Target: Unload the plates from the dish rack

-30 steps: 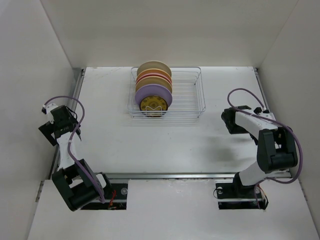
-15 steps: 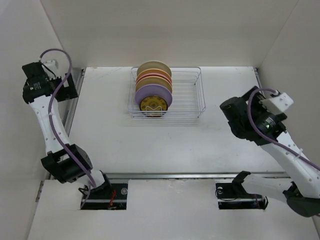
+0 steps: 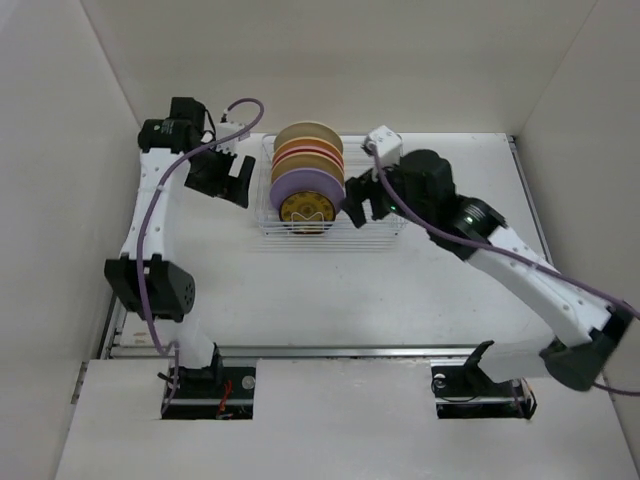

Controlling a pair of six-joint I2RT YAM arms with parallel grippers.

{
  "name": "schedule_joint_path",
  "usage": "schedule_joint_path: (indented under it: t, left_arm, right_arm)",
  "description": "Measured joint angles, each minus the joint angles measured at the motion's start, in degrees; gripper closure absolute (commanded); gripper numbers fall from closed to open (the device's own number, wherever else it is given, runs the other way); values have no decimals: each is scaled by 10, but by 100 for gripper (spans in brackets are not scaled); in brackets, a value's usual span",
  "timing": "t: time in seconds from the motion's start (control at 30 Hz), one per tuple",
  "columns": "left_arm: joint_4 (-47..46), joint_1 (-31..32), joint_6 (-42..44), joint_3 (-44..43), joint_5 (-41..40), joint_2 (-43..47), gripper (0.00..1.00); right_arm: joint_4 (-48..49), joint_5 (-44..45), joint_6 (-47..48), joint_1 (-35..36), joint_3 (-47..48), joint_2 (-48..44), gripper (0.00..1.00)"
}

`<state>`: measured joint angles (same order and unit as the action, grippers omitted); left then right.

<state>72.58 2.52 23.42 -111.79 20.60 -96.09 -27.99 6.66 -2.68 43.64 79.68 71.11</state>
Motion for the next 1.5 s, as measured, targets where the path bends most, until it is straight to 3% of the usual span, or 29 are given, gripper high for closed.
schedule_joint_path:
  t: [0.03, 0.07, 0.17, 0.37, 0.53, 0.6, 0.73, 0.77, 0.83, 0.9, 0.97, 1.0, 1.1, 1.5]
  left_arm:
    - [0, 4, -6, -5, -5, -23, 15]
    - [-1, 8, -12, -15, -10, -50, 29]
    - [-12, 18, -30, -57, -20, -128, 45]
    - [-55, 30, -63, -106, -27, -222, 46]
    - [-83, 35, -91, -129, -26, -280, 46]
    - [-91, 38, -101, -132, -26, -302, 50]
    - [-100, 39, -118, -134, -26, -347, 68]
    - [-100, 40, -120, -134, -26, -355, 77]
    - [-99, 42, -133, -134, -12, -366, 86]
    - [-99, 45, -145, -134, -7, -368, 100]
    - [-100, 45, -181, -134, -9, -369, 100]
    - [-100, 42, -187, -135, -7, -370, 100]
    - [-101, 40, -189, -135, -5, -370, 100]
    - [-123, 30, -233, -112, 26, -362, 100]
  right_arm:
    - [6, -25, 14, 0, 24, 34, 28]
    - [11, -47, 30, 0, 54, 74, 33]
    - [24, -95, 64, 0, 125, 191, 42]
    - [20, -121, 110, 0, 207, 357, 42]
    - [15, -118, 126, -8, 221, 409, 44]
    - [17, -116, 130, -12, 225, 415, 44]
    - [30, -105, 135, -23, 244, 432, 44]
    - [34, -101, 136, -25, 248, 437, 44]
    - [42, -95, 137, -29, 249, 447, 48]
    - [47, -90, 139, -32, 249, 459, 59]
    - [51, -84, 142, -34, 249, 474, 73]
    - [52, -82, 142, -35, 249, 481, 84]
    - [51, -77, 166, -35, 249, 486, 100]
    - [83, -21, 198, -21, 203, 435, 100]
